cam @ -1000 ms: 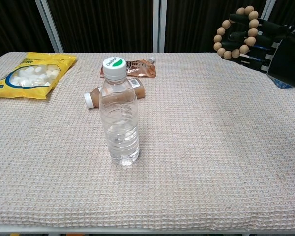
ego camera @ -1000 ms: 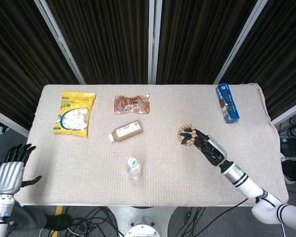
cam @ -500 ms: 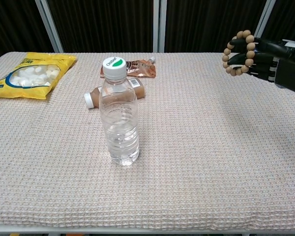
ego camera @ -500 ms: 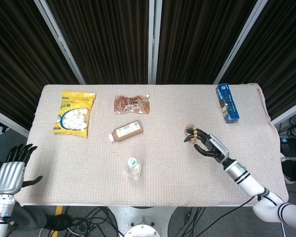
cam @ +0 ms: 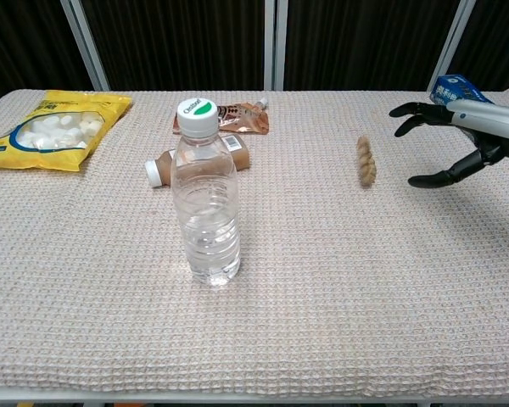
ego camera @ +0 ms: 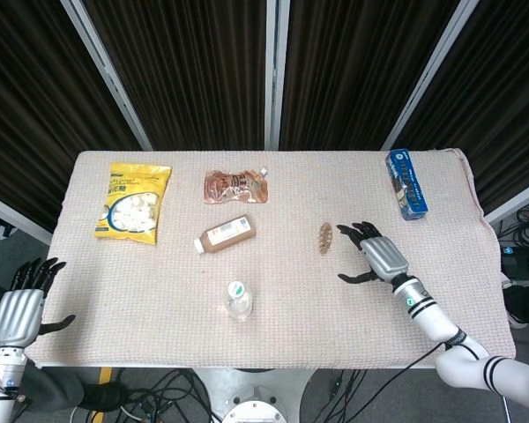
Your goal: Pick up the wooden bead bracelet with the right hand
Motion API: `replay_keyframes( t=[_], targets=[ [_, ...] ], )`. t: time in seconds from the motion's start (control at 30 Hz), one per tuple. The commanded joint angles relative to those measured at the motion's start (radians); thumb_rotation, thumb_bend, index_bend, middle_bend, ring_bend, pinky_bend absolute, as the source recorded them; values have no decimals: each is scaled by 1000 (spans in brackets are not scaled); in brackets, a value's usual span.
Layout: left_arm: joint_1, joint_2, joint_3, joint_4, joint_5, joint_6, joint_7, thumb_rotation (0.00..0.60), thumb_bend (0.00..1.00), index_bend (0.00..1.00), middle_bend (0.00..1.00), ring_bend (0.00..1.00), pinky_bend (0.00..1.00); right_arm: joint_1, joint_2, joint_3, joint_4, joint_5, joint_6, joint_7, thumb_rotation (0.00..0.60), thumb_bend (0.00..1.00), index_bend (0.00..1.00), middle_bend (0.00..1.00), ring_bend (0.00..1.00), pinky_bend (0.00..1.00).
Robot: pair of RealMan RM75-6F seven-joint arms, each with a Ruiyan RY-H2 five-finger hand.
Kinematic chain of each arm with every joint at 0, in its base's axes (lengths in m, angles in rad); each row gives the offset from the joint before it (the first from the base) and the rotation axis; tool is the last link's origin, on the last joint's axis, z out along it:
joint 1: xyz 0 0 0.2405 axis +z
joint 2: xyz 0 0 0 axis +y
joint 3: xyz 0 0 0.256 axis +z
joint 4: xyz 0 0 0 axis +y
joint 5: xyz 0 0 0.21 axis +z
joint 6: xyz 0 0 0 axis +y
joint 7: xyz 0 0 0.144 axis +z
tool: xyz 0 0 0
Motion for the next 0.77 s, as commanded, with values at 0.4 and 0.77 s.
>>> replay_keyframes(
  t=[0.4, 0.77],
  targets=[
    [1, -38, -13, 49, 21, 43, -13, 600, 0, 149, 80, 0, 0, -305, 204, 21, -320, 35, 438, -233, 600, 199, 20, 235, 58, 0],
    [5, -57, -31, 56, 21, 79, 14, 600, 0, 150, 81, 0, 0, -502, 267, -38, -368, -72, 634, -150, 588, 200, 20, 209, 36, 0]
  ],
)
